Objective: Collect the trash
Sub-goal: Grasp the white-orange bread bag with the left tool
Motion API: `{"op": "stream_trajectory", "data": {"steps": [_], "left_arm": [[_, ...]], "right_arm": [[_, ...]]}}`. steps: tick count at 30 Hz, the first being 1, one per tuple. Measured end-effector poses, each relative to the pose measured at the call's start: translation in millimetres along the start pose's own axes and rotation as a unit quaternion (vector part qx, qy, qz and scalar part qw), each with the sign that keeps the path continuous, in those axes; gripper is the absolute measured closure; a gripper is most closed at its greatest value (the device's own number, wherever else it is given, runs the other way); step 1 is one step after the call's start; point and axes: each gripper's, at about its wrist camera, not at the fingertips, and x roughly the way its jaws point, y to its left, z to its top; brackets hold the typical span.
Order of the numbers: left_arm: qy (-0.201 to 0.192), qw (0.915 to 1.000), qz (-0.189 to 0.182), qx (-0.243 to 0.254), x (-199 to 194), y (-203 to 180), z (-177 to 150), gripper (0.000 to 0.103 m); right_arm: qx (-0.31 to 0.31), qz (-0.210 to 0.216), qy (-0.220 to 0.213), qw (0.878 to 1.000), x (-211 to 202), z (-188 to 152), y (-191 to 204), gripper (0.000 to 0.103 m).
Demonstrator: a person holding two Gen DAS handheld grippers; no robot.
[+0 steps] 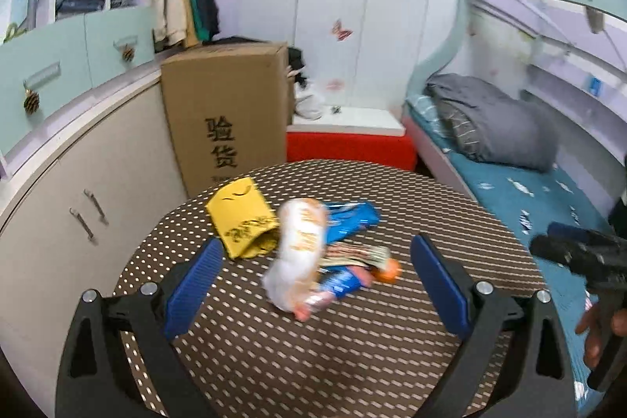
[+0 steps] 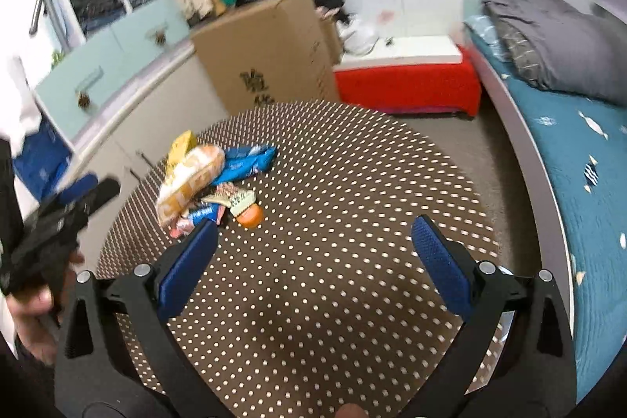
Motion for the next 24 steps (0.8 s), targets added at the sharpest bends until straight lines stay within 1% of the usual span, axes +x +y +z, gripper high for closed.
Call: {"op": "stream_trajectory", "data": {"steps": [2,3,5,8,9,10,11,12,13,14,15,16,19,21,23,24], "left_arm": [[0.016,0.9998,0.008,0.006,20,7,3,0.009],[0.030,0.9995,0.002,0.010,33,8,5,0.009],[0.055,0.9984,0.002,0.012,56,11,5,0.009],[0.092,0.9954,-0.028,0.002,87,14,-1,0.009],[0.100,0.9943,-0.036,-0.005,95,16,-4,0.015],[0.106,0.9932,-0.046,-0.010,100,18,-5,0.031],[0.118,0.9911,-0.059,-0.017,107,20,-6,0.039],[0.127,0.9896,-0.064,-0.020,112,22,-7,0.054],[0.132,0.9886,-0.070,-0.019,116,24,-8,0.061],[0.130,0.9889,-0.070,-0.017,117,25,-9,0.061],[0.127,0.9891,-0.073,-0.016,116,26,-10,0.063],[0.125,0.9891,-0.076,-0.016,115,27,-10,0.063],[0.121,0.9896,-0.076,-0.016,109,28,-15,0.064],[0.121,0.9897,-0.075,-0.014,107,30,-20,0.064],[0.121,0.9900,-0.072,-0.009,104,29,-24,0.064],[0.121,0.9901,-0.070,-0.008,103,29,-25,0.064]], "right_arm": [[-0.006,0.008,0.017,1.000,17,2,3,0.006],[-0.009,0.009,0.023,1.000,23,2,3,0.006],[-0.019,0.015,0.036,0.999,37,5,5,0.006],[-0.033,0.026,0.056,0.998,63,13,10,0.006],[-0.041,0.031,0.064,0.997,73,16,13,0.006],[-0.050,0.038,0.070,0.996,83,19,17,0.006],[-0.056,0.046,0.076,0.994,90,21,19,0.006],[-0.066,0.059,0.082,0.993,101,25,25,0.007],[-0.079,0.066,0.086,0.991,111,27,31,0.009],[-0.087,0.069,0.091,0.990,118,30,35,0.013],[-0.100,0.075,0.102,0.987,128,32,42,0.023],[-0.112,0.078,0.109,0.985,135,32,48,0.030],[-0.149,0.089,0.129,0.976,152,31,66,0.040],[-0.166,0.105,0.138,0.971,160,30,77,0.042],[-0.183,0.102,0.137,0.968,165,30,86,0.049],[-0.182,0.105,0.140,0.968,166,31,87,0.061]]}}
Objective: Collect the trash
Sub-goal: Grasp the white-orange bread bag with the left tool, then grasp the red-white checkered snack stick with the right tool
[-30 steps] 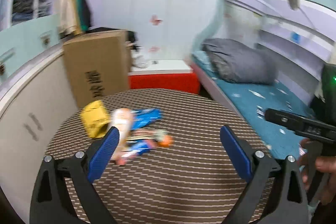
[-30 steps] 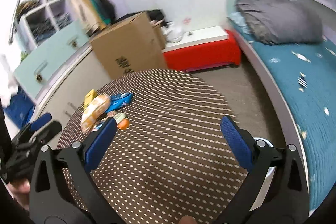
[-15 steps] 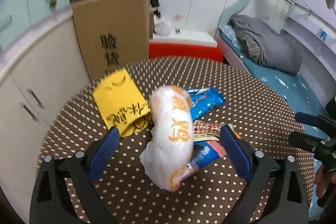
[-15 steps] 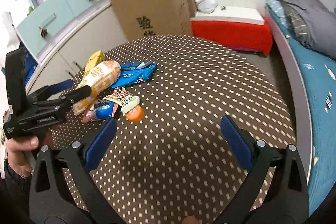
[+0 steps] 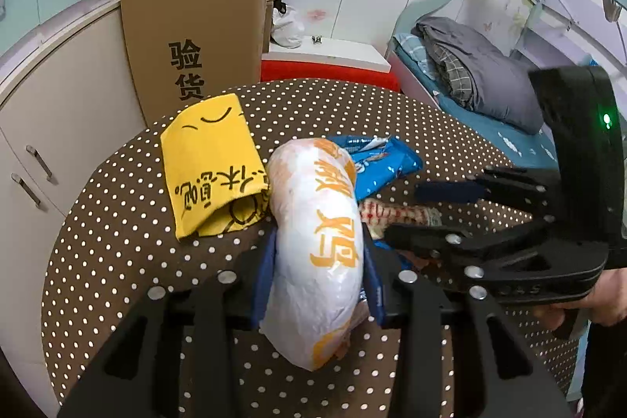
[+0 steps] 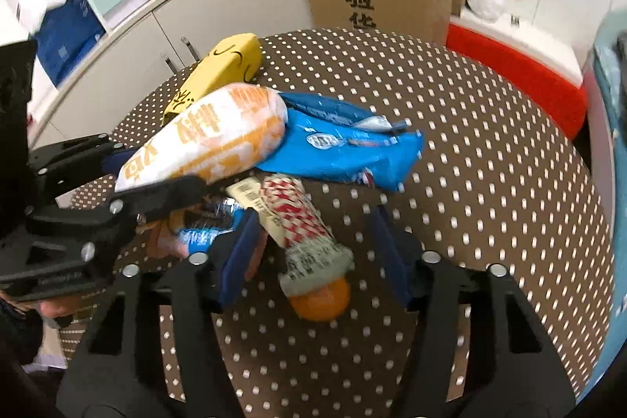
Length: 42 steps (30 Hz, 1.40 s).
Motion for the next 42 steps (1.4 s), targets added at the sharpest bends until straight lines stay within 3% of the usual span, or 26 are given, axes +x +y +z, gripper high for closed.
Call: {"op": "stream_trajectory", "data": {"steps": [1,4,6,7,11,15,21,24,27,29,30,32,33,36,42], "left_arm": [[0.001,1.0000,0.003,0.000,0,0,0,0.062],[0.005,0.9999,0.012,0.002,5,-2,5,0.062],[0.011,0.9999,0.008,0.001,9,-3,7,0.064],[0.014,0.9999,0.005,0.001,11,-3,7,0.069],[0.006,1.0000,0.000,0.000,2,-4,1,0.072],[-0.008,1.0000,-0.002,-0.003,-14,-7,-8,0.073],[-0.022,0.9997,0.009,0.004,-45,-11,-39,0.074],[-0.021,0.9996,0.017,0.004,-60,-9,-62,0.073],[-0.014,0.9996,0.025,0.009,-66,-8,-80,0.072],[-0.003,0.9993,0.035,0.013,-63,-8,-87,0.070],[0.000,0.9990,0.041,0.015,-61,-7,-89,0.069],[0.010,0.9988,0.044,0.018,-55,-4,-90,0.069],[0.011,0.9990,0.040,0.016,-53,-3,-89,0.069],[0.010,0.9995,0.028,0.007,-53,0,-87,0.078],[-0.006,0.9998,0.008,-0.017,-73,0,-96,0.080]], "right_arm": [[0.002,0.003,0.002,1.000,1,1,0,0.074],[0.005,0.001,-0.001,1.000,-3,-3,2,0.078],[0.019,0.008,-0.012,1.000,-12,-10,1,0.078],[0.024,0.007,-0.017,1.000,-16,-14,0,0.078],[0.051,0.018,-0.040,0.998,-41,-33,-3,0.078],[0.064,0.002,-0.053,0.997,-63,-59,-1,0.078],[0.059,-0.036,-0.026,0.997,-76,-106,17,0.078],[0.052,-0.055,-0.022,0.997,-72,-119,24,0.074],[0.050,-0.059,-0.021,0.997,-69,-120,29,0.056],[0.026,-0.084,-0.019,0.996,-63,-117,36,0.057],[0.012,-0.097,-0.018,0.995,-59,-115,41,0.058],[0.007,-0.108,-0.022,0.994,-56,-114,44,0.079],[0.023,-0.097,-0.022,0.995,-56,-114,42,0.082],[0.051,-0.082,-0.030,0.995,-62,-118,35,0.086],[0.115,-0.054,-0.081,0.989,-100,-142,16,0.086]]}}
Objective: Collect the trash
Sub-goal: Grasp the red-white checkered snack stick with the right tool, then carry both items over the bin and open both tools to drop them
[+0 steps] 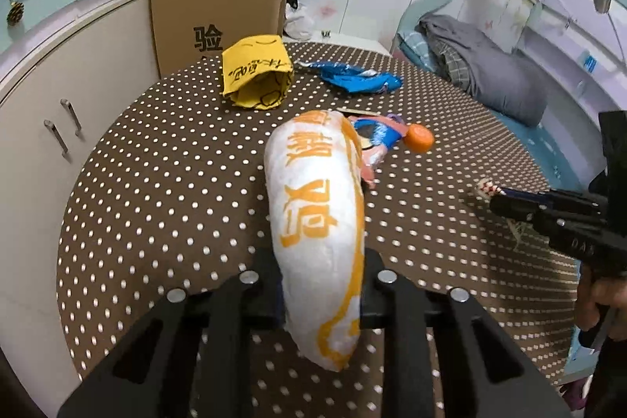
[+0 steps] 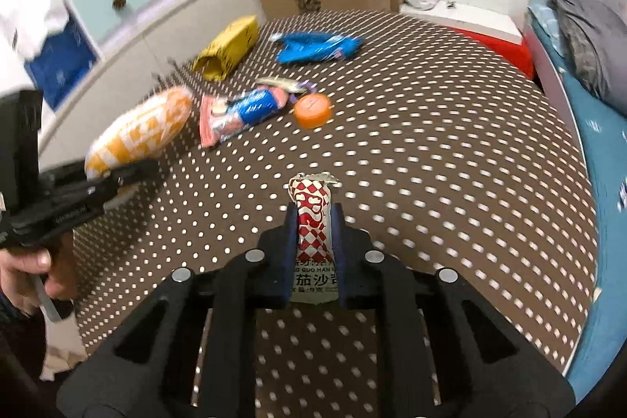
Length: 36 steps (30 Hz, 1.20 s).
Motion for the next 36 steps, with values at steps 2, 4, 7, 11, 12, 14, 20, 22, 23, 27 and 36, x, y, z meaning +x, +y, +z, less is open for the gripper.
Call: {"op": "stream_trajectory", "data": {"steps": [2,4,7,11,12,14,20,22,23,27,36], "left_arm": [[-0.008,1.0000,-0.005,0.003,-11,-7,-4,0.080],[-0.016,0.9997,-0.016,0.006,-21,-17,-5,0.080],[-0.026,0.9989,-0.031,0.022,-32,-38,-5,0.080],[-0.038,0.9963,-0.057,0.051,-37,-76,9,0.080],[-0.041,0.9953,-0.064,0.060,-37,-86,12,0.080],[-0.044,0.9935,-0.074,0.074,-34,-105,19,0.080],[-0.054,0.9857,-0.107,0.119,-26,-168,43,0.080],[-0.055,0.9829,-0.119,0.129,-20,-189,52,0.080],[-0.056,0.9821,-0.121,0.133,-17,-196,56,0.080],[-0.050,0.9776,-0.139,0.149,-1,-233,69,0.080],[-0.006,0.9718,-0.165,0.168,54,-304,76,0.080]], "right_arm": [[0.015,0.001,-0.015,1.000,-14,-3,-9,0.086],[0.033,-0.001,-0.036,0.999,-33,-5,-22,0.086],[0.057,-0.003,-0.064,0.996,-58,-5,-39,0.087],[0.092,-0.012,-0.102,0.990,-94,-6,-69,0.087],[0.102,-0.015,-0.112,0.988,-104,-9,-77,0.086],[0.117,-0.024,-0.130,0.984,-121,-12,-93,0.086],[0.180,-0.061,-0.169,0.967,-159,-25,-158,0.086],[0.200,-0.079,-0.173,0.961,-161,-29,-176,0.087],[0.211,-0.086,-0.175,0.958,-163,-33,-188,0.087],[0.252,-0.101,-0.168,0.948,-157,-49,-229,0.086],[0.348,-0.096,-0.104,0.927,-85,-94,-319,0.086]]}}
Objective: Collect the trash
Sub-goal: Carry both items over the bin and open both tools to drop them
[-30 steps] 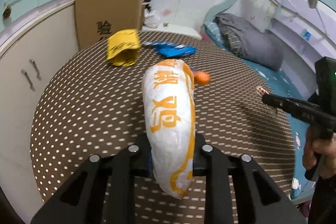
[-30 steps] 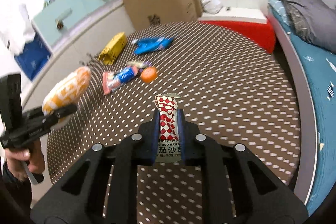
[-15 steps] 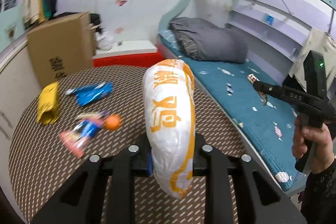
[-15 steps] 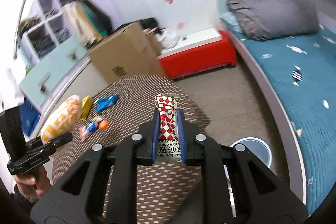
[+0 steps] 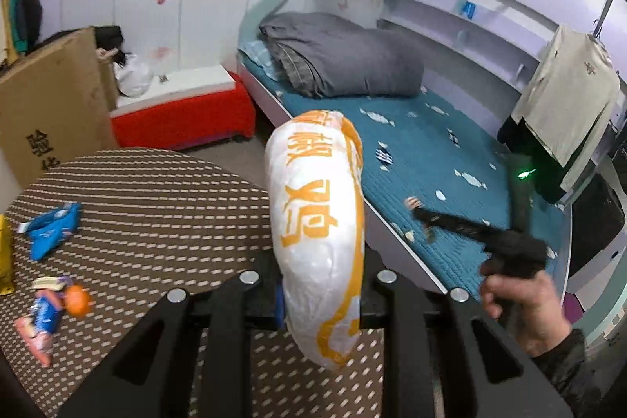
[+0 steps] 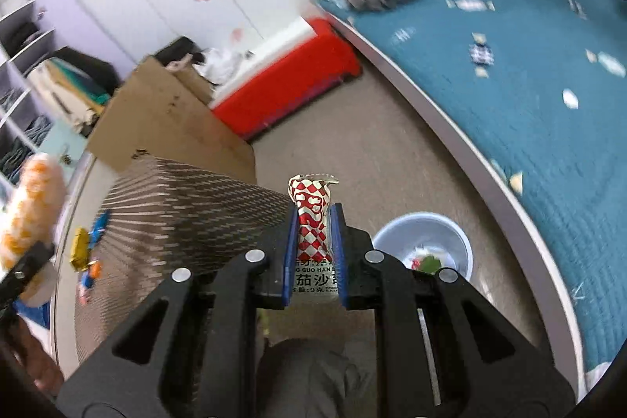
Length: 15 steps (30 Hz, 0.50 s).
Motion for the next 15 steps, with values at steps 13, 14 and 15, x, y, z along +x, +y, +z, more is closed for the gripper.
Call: {"op": "stream_trajectory", "data": {"steps": [13,14,15], "left_arm": [[0.101,0.9947,-0.009,0.017,127,-48,15,0.080],[0.110,0.9936,-0.010,0.020,138,-52,14,0.080],[0.118,0.9927,-0.012,0.021,146,-55,14,0.080]], "right_arm": [[0.152,-0.020,0.040,0.987,63,-17,-109,0.023],[0.151,-0.022,0.032,0.988,53,-17,-111,0.022],[0.151,-0.022,0.026,0.988,46,-17,-112,0.022]]}}
